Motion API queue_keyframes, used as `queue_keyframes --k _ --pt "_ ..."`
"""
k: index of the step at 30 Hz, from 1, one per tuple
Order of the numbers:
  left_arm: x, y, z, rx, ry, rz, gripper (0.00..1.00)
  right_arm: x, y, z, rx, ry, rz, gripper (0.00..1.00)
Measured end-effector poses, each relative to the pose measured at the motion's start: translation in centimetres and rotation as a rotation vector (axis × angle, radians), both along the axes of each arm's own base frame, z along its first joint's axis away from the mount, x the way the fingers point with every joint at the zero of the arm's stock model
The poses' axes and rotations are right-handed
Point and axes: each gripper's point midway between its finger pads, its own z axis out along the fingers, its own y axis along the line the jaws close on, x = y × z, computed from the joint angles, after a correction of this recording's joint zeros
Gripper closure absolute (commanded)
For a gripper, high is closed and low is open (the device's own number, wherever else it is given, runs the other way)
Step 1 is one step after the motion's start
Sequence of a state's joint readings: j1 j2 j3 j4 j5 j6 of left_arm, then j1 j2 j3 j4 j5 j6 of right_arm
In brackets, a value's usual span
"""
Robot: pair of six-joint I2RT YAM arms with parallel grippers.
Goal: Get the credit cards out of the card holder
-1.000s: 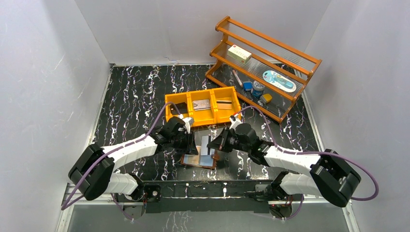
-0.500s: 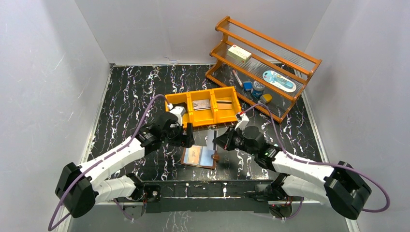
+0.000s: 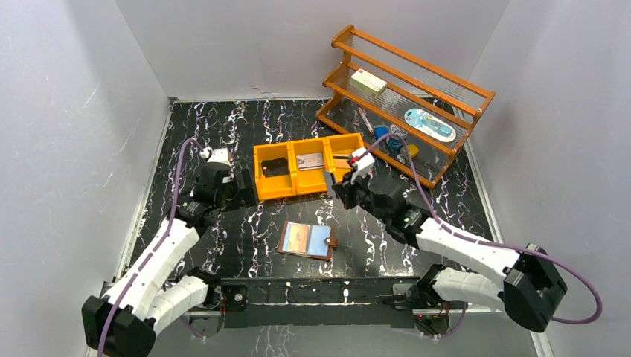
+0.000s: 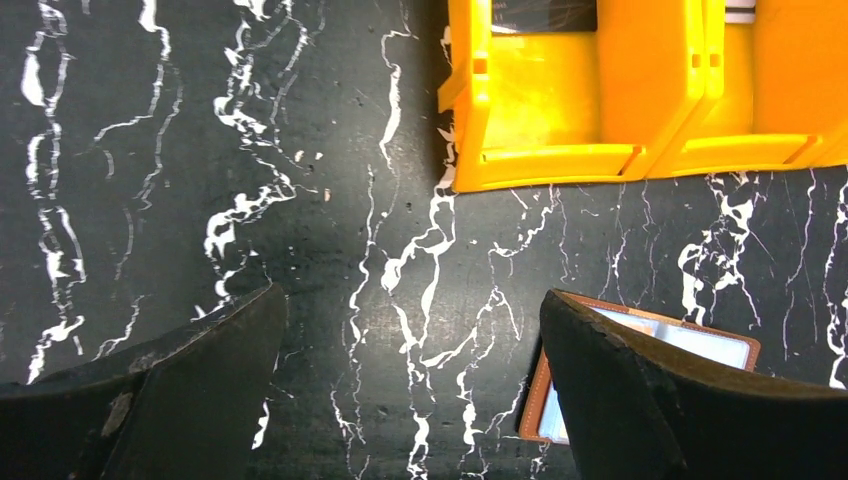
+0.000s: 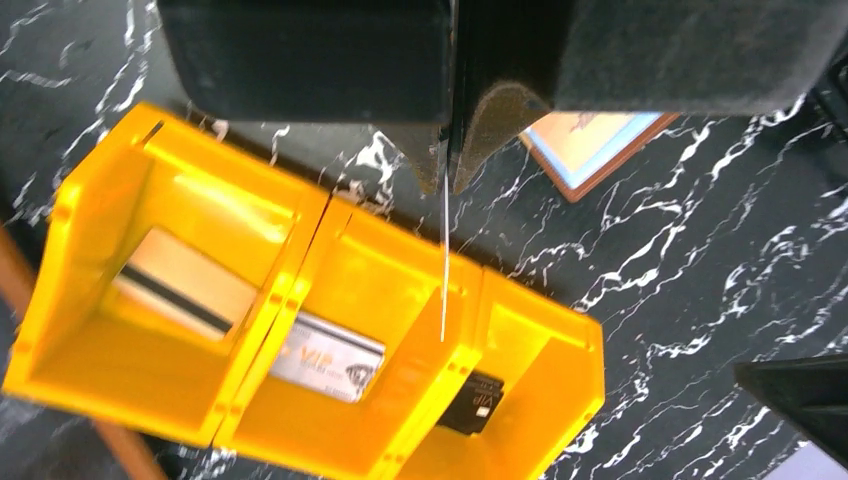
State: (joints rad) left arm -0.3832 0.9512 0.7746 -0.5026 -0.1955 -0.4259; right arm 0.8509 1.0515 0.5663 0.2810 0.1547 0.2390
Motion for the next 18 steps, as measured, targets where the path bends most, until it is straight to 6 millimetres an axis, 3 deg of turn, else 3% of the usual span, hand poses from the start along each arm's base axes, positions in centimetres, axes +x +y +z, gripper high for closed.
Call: queue_keyframes --k 6,18 --pt "-1.0 1.2 0.5 0.014 -0.064 0.019 0.02 2.5 1.5 1.3 -0.151 -0.124 0.051 1.0" --pt "-0.9 1.1 1.5 -0.001 -0.129 -0.001 0.02 9.2 5.1 -1.8 -0.515 -0.231 0.138 1.0"
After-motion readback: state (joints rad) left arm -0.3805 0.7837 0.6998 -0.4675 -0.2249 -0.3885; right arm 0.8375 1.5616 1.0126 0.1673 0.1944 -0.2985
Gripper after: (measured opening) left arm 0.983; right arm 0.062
